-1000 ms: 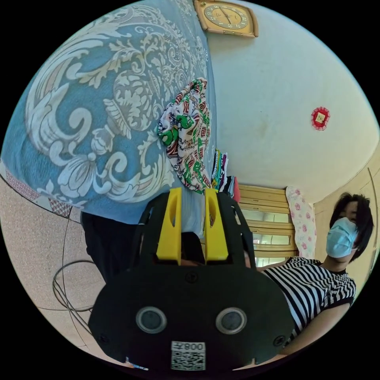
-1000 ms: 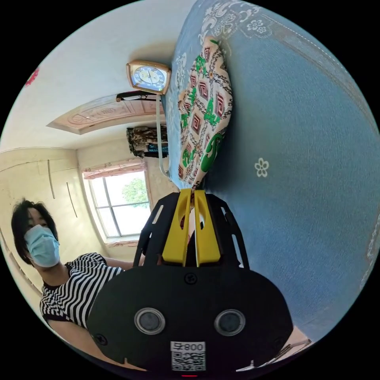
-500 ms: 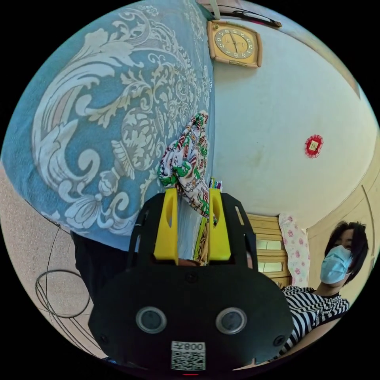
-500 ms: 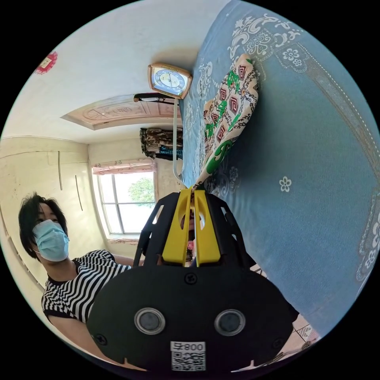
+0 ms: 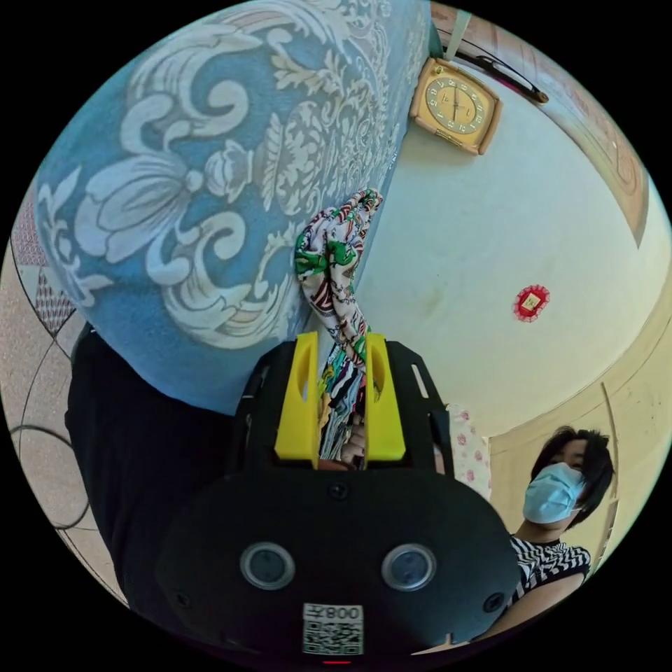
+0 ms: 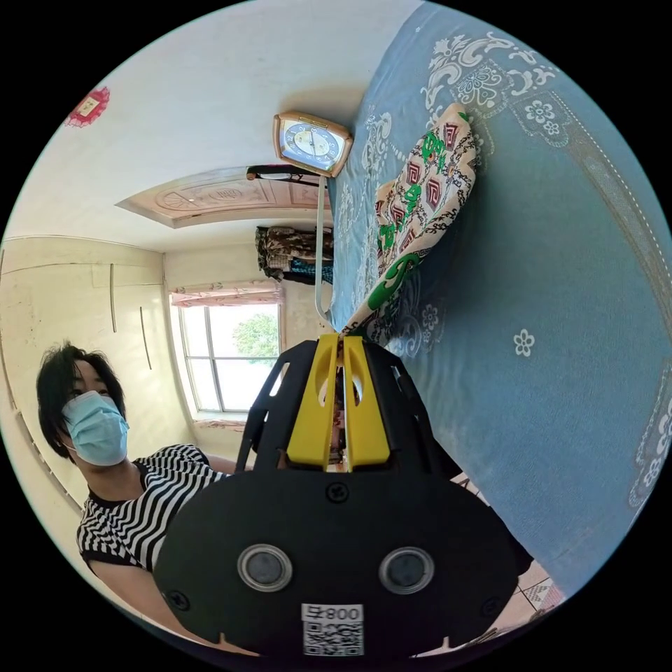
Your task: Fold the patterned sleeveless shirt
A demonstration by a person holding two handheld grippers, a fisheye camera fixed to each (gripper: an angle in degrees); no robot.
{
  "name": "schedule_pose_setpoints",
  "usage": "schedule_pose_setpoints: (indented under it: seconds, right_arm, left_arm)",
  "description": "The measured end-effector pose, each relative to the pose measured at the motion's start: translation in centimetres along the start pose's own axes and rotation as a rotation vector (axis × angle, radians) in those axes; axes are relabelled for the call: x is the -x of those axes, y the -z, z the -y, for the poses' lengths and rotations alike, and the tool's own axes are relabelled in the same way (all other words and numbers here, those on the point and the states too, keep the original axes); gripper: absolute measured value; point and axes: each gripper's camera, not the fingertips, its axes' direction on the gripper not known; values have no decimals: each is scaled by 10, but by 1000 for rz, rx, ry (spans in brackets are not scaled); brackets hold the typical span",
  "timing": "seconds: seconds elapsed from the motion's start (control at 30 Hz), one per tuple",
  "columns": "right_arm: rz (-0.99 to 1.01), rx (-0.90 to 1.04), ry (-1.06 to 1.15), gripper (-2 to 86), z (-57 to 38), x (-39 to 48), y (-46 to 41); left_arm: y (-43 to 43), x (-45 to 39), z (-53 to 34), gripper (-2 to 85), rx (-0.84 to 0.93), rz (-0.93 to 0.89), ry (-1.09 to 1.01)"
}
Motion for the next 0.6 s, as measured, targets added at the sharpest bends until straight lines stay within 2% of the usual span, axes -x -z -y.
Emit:
schedule_pose_setpoints:
  seconds: [0.27,0.4,0.6]
  right_arm:
    - [-3,-9,23,7,-19,4,-2]
    - [-10,-7,14,7,-32,-1,-5]
    - [-40,-19,-28,8,-67,-14,-5]
  left_arm:
    - [-23,27,-17,81,-76,-21,11]
    - [-26,44,-36,38,-148,-6,3]
    - [-53,54,-89,24,-78,69,-86]
